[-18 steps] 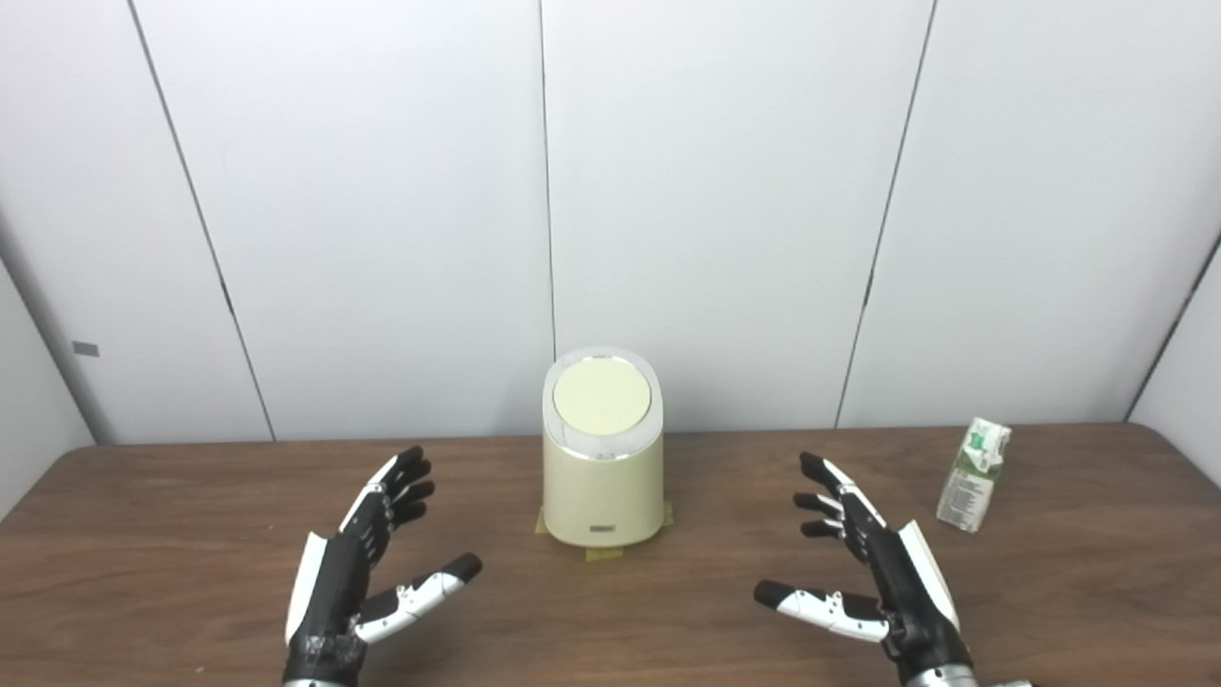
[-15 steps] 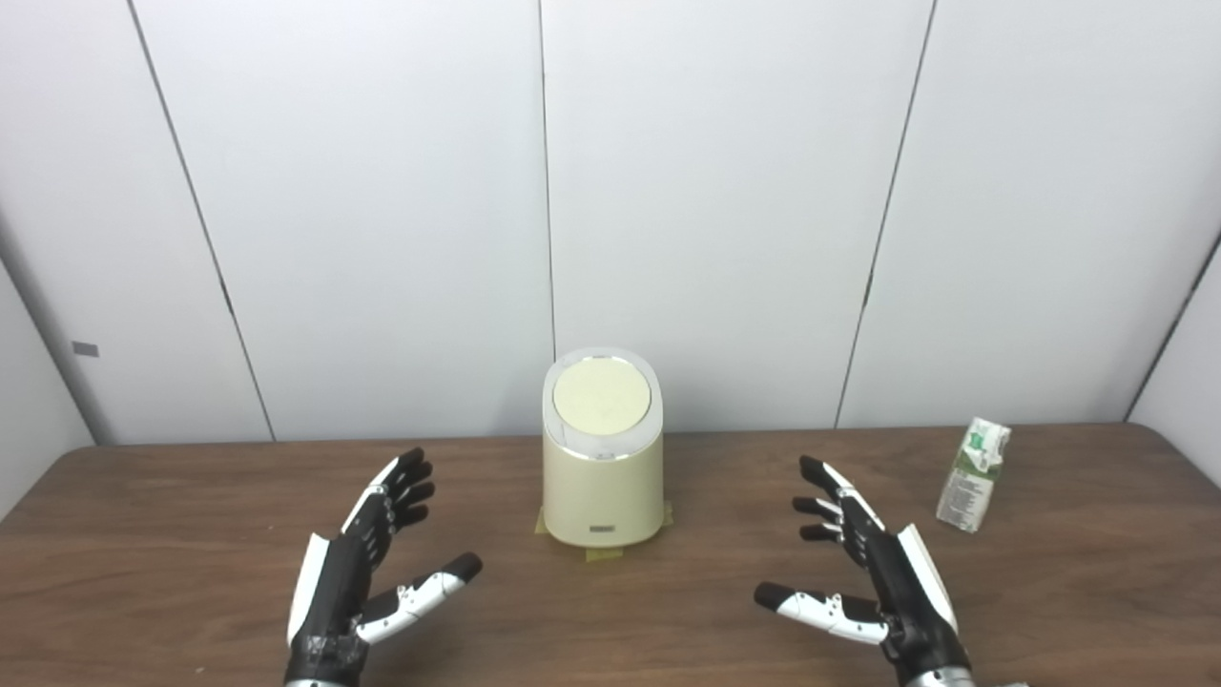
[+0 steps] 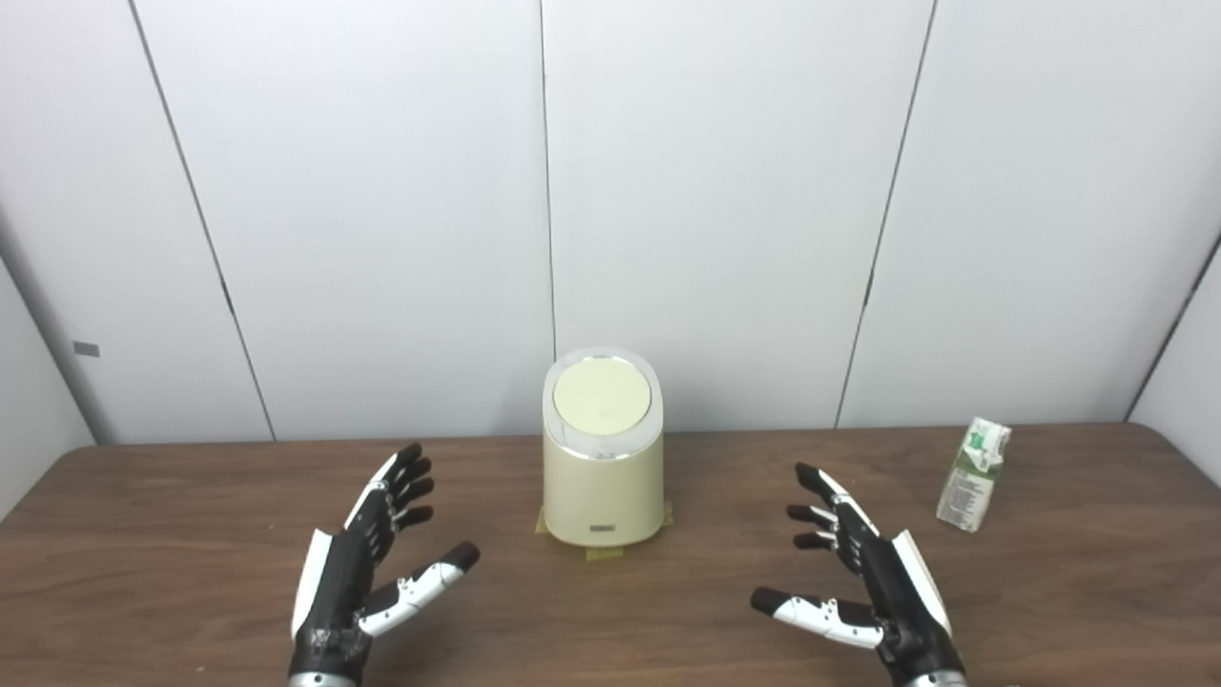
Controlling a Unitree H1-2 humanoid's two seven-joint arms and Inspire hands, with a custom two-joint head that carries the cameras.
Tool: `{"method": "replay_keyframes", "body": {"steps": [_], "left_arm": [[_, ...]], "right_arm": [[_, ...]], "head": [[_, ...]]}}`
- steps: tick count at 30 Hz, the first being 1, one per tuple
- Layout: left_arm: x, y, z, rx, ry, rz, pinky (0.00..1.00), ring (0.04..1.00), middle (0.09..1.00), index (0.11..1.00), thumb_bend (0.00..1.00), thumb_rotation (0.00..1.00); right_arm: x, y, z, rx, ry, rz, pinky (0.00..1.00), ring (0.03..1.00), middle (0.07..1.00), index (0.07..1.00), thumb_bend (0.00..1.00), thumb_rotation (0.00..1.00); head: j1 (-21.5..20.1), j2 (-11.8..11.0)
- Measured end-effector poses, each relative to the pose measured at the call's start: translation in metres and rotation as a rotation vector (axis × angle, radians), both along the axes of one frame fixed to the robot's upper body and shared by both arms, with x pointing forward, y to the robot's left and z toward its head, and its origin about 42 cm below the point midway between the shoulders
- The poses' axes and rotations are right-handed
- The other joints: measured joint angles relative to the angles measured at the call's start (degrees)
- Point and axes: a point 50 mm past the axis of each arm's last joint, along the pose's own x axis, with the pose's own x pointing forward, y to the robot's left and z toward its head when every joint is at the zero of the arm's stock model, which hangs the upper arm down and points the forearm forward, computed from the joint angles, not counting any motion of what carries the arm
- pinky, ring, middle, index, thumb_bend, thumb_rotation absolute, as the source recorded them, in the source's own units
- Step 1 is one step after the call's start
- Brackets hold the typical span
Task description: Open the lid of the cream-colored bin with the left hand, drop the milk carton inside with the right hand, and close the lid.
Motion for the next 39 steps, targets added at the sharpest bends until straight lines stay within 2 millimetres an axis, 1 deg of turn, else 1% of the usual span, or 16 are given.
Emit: {"method": "replay_keyframes", "body": {"steps": [2, 4, 6, 8, 11, 12, 15, 18, 22, 25, 28, 31, 34, 37, 39], "left_arm": [[-0.001, -0.007, 0.003, 0.011, 0.034, 0.04, 0.84, 0.899, 0.914, 0.945, 0.82, 0.48], [-0.001, -0.021, 0.014, 0.018, 0.059, 0.078, 0.86, 0.917, 0.932, 0.971, 0.8, 0.5], [0.004, -0.034, 0.027, 0.001, 0.083, 0.077, 0.89, 0.934, 0.941, 0.979, 0.82, 0.5], [0.015, -0.046, 0.043, -0.005, 0.098, 0.05, 0.89, 0.935, 0.941, 0.974, 0.83, 0.5], [0.035, -0.058, 0.068, 0.004, 0.077, 0.012, 0.86, 0.927, 0.937, 0.973, 0.81, 0.44], [0.041, -0.061, 0.077, 0.005, 0.058, 0.006, 0.87, 0.933, 0.941, 0.979, 0.82, 0.44], [0.054, -0.071, 0.091, -0.009, 0.046, 0.003, 0.89, 0.958, 0.957, 0.992, 0.83, 0.43], [0.065, -0.08, 0.093, 0.006, 0.07, 0.026, 0.86, 0.949, 0.95, 0.985, 0.83, 0.42], [0.083, -0.085, 0.099, 0.039, 0.094, 0.057, 0.85, 0.95, 0.952, 0.988, 0.84, 0.38], [0.1, -0.088, 0.113, 0.077, 0.073, 0.066, 0.82, 0.946, 0.955, 0.991, 0.85, 0.39], [0.112, -0.091, 0.123, 0.144, 0.057, 0.076, 0.8, 0.931, 0.956, 0.985, 0.86, 0.42], [0.12, -0.095, 0.125, 0.2, 0.072, 0.096, 0.84, 0.95, 0.969, 0.991, 0.89, 0.42], [0.126, -0.098, 0.124, 0.27, 0.074, 0.121, 0.83, 0.984, 0.97, 0.985, 0.89, 0.43], [0.133, -0.1, 0.122, 0.371, 0.076, 0.17, 0.96, 0.999, 0.993, 0.991, 0.89, 0.4], [0.136, -0.1, 0.124, 0.423, 0.076, 0.19, 0.99, 1.0, 0.999, 0.998, 0.93, 0.38]], "right_arm": [[0.0, 0.0, 0.0, 0.009, -0.003, 0.004, 0.69, 0.807, 0.924, 0.912, 0.82, 0.41], [0.0, -0.001, 0.0, 0.015, -0.002, 0.009, 0.7, 0.808, 0.925, 0.913, 0.82, 0.4], [0.0, -0.001, 0.0, 0.014, -0.003, 0.013, 0.7, 0.803, 0.927, 0.91, 0.83, 0.4], [-0.001, -0.002, 0.0, 0.011, -0.002, 0.017, 0.7, 0.804, 0.926, 0.909, 0.83, 0.39], [-0.001, -0.004, 0.0, -0.001, 0.0, 0.017, 0.7, 0.805, 0.921, 0.912, 0.83, 0.4], [-0.001, -0.005, 0.0, -0.004, 0.0, 0.017, 0.71, 0.806, 0.92, 0.912, 0.83, 0.4], [-0.001, -0.006, 0.0, -0.008, 0.0, 0.014, 0.71, 0.806, 0.919, 0.912, 0.82, 0.41], [-0.001, -0.006, 0.0, -0.014, 0.0, 0.014, 0.7, 0.804, 0.92, 0.914, 0.81, 0.39], [-0.002, -0.005, 0.001, -0.03, -0.002, 0.014, 0.68, 0.795, 0.923, 0.908, 0.81, 0.37], [-0.002, -0.005, 0.001, -0.033, -0.003, 0.014, 0.68, 0.796, 0.924, 0.911, 0.81, 0.37], [-0.003, -0.005, 0.002, -0.034, -0.007, 0.013, 0.68, 0.796, 0.923, 0.909, 0.81, 0.37], [-0.003, -0.005, 0.003, -0.036, -0.01, 0.014, 0.68, 0.798, 0.925, 0.91, 0.81, 0.37], [-0.003, -0.005, 0.003, -0.044, -0.013, 0.013, 0.68, 0.798, 0.923, 0.914, 0.8, 0.38], [-0.004, -0.004, 0.004, -0.044, -0.014, 0.013, 0.68, 0.796, 0.919, 0.912, 0.81, 0.38], [-0.004, -0.002, 0.004, -0.04, -0.016, 0.012, 0.68, 0.794, 0.917, 0.912, 0.81, 0.39]], "head": [[0.4, -0.1], [0.8, -0.1], [0.9, 0.0], [1.1, 0.4], [1.0, 0.4], [1.0, 0.4], [1.1, 0.3], [1.1, 0.4], [1.0, 0.5], [1.1, 0.5], [1.1, 0.7], [0.8, 0.8], [0.5, 0.9], [0.4, 1.1], [0.3, 1.1]]}}
